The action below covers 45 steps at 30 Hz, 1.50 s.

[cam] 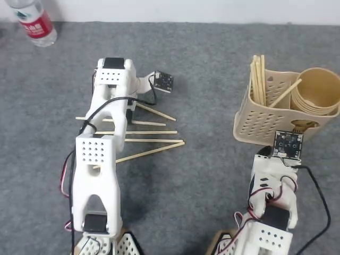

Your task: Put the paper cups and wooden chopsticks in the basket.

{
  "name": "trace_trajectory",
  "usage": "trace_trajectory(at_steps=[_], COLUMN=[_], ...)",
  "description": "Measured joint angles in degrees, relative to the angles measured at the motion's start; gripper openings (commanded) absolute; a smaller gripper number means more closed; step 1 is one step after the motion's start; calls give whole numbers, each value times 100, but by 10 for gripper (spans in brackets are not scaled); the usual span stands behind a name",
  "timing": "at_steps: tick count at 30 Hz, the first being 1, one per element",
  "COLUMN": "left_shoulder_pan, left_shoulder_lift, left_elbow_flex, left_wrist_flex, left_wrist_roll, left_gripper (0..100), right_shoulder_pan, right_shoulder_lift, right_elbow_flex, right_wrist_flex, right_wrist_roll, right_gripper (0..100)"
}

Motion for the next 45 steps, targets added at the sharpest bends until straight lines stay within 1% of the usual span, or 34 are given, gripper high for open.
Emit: trace_trajectory(at_steps=[6,11,16,22,23,26,28,30,37,43,45], left_shoulder_pan=[0,0,0,18,35,114,158,193,202,211,229], left_shoulder_lift=[9,44,369,633,668,818,923,1099,1582,1820,1873], left_elbow_flex=[-431,-457,-475,-826,-905,-1187,-1371,-1574,-2338,-2875,-3068], left_wrist_flex=[-97,-334,-580,-519,-448,-123,158,484,1160,1424,1459], left_wrist_roll=[158,185,185,185,185,158,-105,-352,-440,-466,-229], left_gripper=[224,227,228,224,209,77,13,13,12,9,9], right_shoulder_pan=[0,0,0,0,0,0,0,0,0,0,0], right_shoulder_lift=[0,0,0,0,0,0,0,0,0,0,0], right_elbow_flex=[0,0,0,0,0,0,0,0,0,0,0], right_wrist_flex=[0,0,0,0,0,0,0,0,0,0,0], right_wrist_roll=[0,0,0,0,0,0,0,0,0,0,9], right_gripper=[58,58,58,59,59,59,59,59,59,59,59])
